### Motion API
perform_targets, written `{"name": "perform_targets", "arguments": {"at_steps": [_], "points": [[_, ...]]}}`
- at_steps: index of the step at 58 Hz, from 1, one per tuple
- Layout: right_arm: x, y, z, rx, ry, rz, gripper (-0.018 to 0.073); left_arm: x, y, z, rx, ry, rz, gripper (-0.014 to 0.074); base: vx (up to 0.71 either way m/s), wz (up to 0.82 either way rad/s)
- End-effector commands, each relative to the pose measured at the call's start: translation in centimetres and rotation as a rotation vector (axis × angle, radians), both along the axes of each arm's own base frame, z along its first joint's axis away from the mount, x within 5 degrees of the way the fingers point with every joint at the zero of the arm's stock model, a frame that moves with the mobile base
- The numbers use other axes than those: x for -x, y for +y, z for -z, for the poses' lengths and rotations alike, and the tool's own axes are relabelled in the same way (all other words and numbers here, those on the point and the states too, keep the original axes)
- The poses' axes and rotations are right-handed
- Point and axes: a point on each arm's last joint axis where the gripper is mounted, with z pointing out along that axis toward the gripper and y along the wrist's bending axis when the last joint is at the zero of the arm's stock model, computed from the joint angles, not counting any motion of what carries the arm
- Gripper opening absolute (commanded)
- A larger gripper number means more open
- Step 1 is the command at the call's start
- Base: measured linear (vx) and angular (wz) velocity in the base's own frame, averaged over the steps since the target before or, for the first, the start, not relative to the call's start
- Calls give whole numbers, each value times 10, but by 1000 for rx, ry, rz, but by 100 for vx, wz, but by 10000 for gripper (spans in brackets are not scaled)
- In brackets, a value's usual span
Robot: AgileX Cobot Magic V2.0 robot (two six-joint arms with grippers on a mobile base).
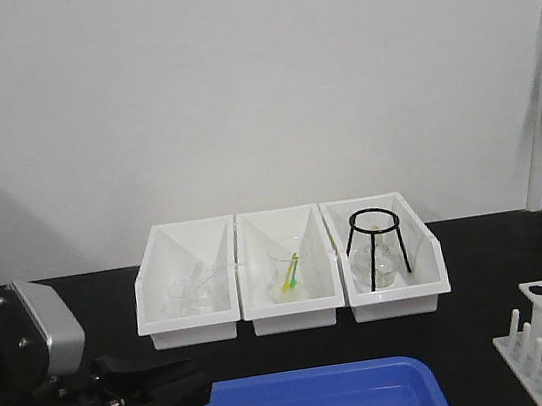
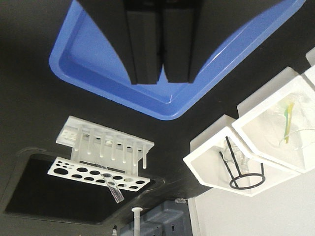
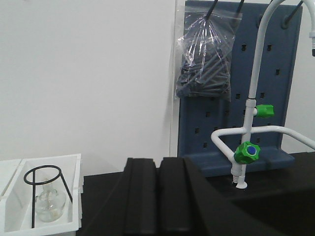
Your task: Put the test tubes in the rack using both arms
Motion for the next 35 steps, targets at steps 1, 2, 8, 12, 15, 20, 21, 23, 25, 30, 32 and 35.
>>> {"name": "perform_targets", "arguments": {"at_steps": [1, 2, 8, 12, 15, 20, 21, 23, 25, 30, 32, 35], "points": [[2, 4, -15, 29, -83, -37, -8, 0, 0, -19, 110, -24, -40, -20, 0, 0], [2, 4, -15, 29, -83, -37, -8, -2, 1, -21, 131, -28, -61, -20, 0, 0], [2, 4, -15, 28, -83, -36, -8, -15, 14, -31, 256, -66, -272, -20, 0, 0], [2, 4, -15, 28, -83, -36, -8, -23, 28, -27, 226, -39, -457, -20, 0, 0], [2, 4, -15, 28, -83, -36, -8, -24, 35, -20, 173, 21, -545, -20, 0, 0], [2, 4, -15, 28, -83, -36, -8, -19, 44, -14, -42, 0, -547, -20, 0, 0], [2, 4, -15, 28, -83, -36, -8, -17, 45, -15, -74, -16, -541, -20, 0, 0], [2, 4, -15, 28, -83, -36, -8, -12, 48, -16, -108, -46, -531, -20, 0, 0], [2, 4, -15, 28, -83, -36, -8, -6, 52, -19, -110, -78, -531, -20, 0, 0], [2, 4, -15, 28, -83, -36, -8, 15, 67, -19, -67, -129, -570, -20, 0, 0], [2, 4, -15, 29, -85, -38, -8, 25, 75, -17, -42, -143, -592, -20, 0, 0], [2, 4, -15, 29, -83, -37, -8, 40, 86, -12, -11, -162, -630, -20, 0, 0]]}}
